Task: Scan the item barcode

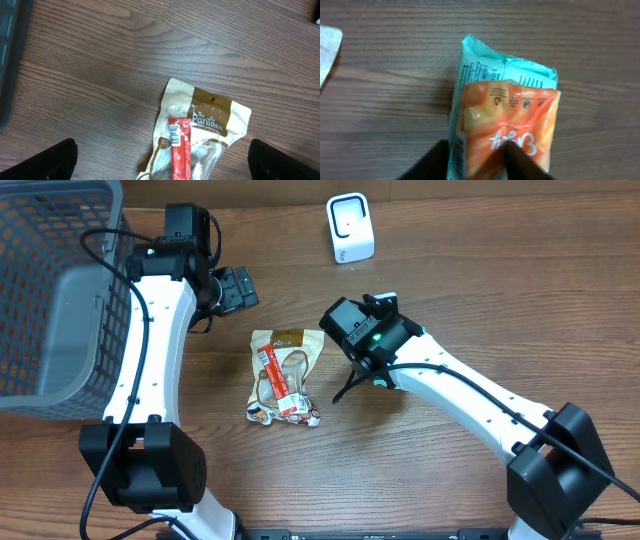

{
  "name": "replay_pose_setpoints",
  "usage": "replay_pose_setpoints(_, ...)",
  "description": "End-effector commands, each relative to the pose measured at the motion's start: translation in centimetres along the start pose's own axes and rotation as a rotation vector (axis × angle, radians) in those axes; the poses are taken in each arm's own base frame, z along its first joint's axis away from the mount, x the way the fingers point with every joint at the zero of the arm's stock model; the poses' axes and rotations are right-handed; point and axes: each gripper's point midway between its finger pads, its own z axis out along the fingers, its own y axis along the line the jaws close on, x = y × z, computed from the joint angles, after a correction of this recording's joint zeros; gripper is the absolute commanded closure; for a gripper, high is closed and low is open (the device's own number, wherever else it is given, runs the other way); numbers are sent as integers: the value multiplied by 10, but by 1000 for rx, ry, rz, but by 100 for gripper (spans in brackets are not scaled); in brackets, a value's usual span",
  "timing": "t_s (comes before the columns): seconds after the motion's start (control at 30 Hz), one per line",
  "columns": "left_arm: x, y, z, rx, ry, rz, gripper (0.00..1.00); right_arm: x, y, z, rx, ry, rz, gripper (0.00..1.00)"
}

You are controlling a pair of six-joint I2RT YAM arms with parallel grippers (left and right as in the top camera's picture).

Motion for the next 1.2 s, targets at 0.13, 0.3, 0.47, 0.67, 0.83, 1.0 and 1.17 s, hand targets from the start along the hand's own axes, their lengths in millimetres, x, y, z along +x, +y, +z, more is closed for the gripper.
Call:
replay_pose_setpoints(0.13,-5,1,-9,6,-28,18,0,7,1,4,1,19,-20,77)
replay_pose_setpoints(0.3,-5,1,-9,6,-28,18,0,8,0,4,4,22,-23,85)
replay_pose_setpoints(0.47,-5,1,-9,6,-28,18,0,-9,-9,-9,45,-32,-13,96)
replay_pose_setpoints(0.67,-5,1,-9,6,-28,18,0,-42,-12,-57,-31,-112,43,96)
replay_pose_setpoints(0.83,-5,1,-9,6,-28,18,0,-44,24,-85,-292,-66,68,96)
replay_pose_setpoints(1.0,-5,1,-9,6,-28,18,0,-32,76,-94,-586,33,60,96)
replay_pose_setpoints(1.17,-5,1,-9,6,-28,18,0,-22,104,-78,-709,64,56,96)
